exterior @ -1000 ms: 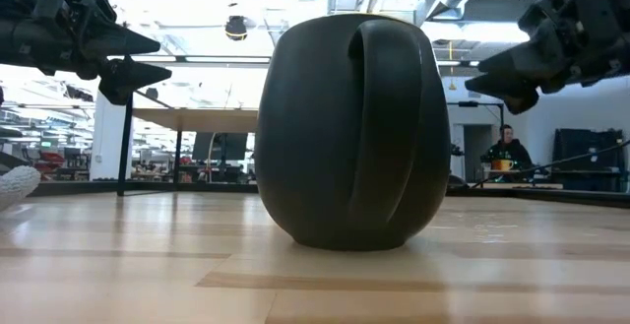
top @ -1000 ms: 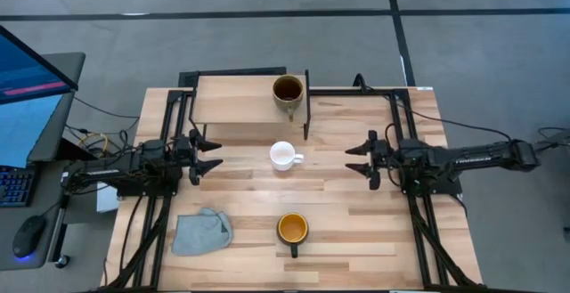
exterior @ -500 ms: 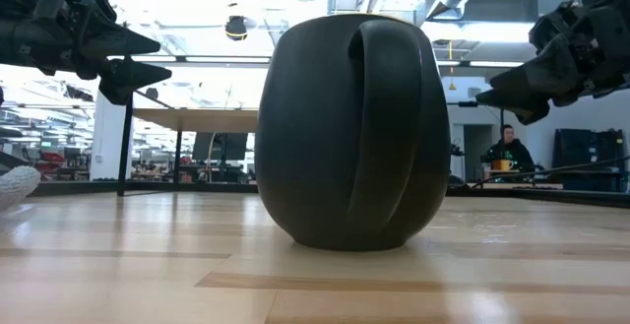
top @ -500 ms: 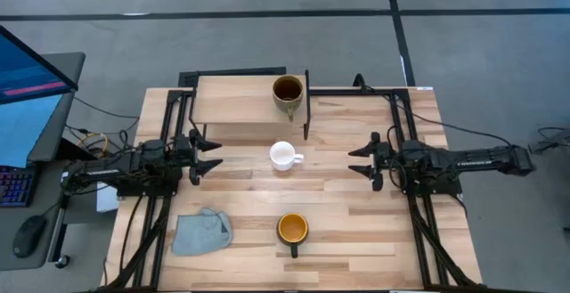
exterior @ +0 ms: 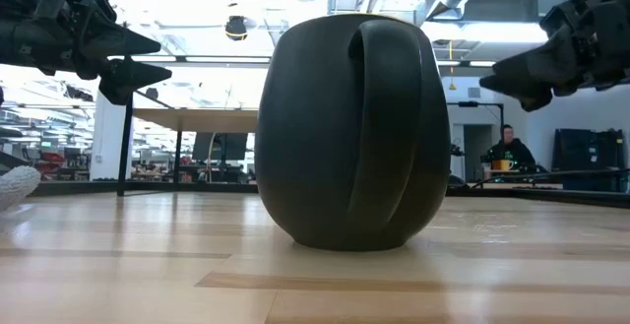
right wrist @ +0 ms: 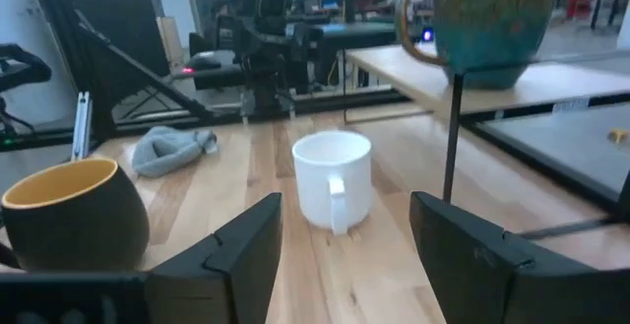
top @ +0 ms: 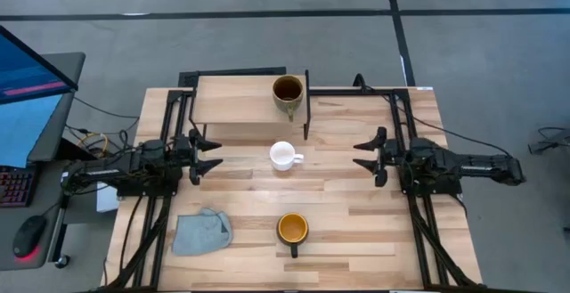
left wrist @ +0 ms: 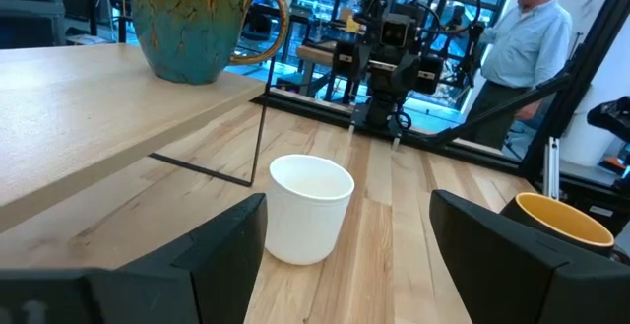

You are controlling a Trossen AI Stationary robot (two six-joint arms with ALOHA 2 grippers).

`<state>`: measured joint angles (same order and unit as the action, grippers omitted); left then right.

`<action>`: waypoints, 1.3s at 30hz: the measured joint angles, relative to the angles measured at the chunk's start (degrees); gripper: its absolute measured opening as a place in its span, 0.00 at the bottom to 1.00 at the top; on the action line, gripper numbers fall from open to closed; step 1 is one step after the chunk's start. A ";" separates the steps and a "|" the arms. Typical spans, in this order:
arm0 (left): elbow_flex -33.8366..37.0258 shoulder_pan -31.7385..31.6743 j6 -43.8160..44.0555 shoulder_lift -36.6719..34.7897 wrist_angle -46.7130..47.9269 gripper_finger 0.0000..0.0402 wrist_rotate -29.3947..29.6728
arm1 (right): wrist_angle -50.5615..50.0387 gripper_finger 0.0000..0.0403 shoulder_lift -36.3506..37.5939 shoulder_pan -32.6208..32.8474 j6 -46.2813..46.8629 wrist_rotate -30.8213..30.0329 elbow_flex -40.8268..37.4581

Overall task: Stack small to large cups/mugs on shelf
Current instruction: Put the black yellow mug on the shelf

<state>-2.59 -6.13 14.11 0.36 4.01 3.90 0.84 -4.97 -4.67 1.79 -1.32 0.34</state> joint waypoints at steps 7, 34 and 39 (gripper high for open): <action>0.00 0.02 0.00 0.00 -0.02 0.69 0.00 | 0.02 0.61 2.40 0.02 -2.06 -0.03 0.00; 0.02 0.01 -3.18 0.00 -0.98 0.69 3.28 | 0.01 0.61 4.89 0.02 3.20 -0.05 -0.04; 0.02 -0.01 -3.93 0.00 -1.21 0.69 3.59 | 0.01 0.61 4.89 0.02 5.72 -0.04 -0.04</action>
<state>-2.57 -6.13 10.18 0.36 2.81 7.49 0.84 -0.08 -4.64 7.51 -1.37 0.30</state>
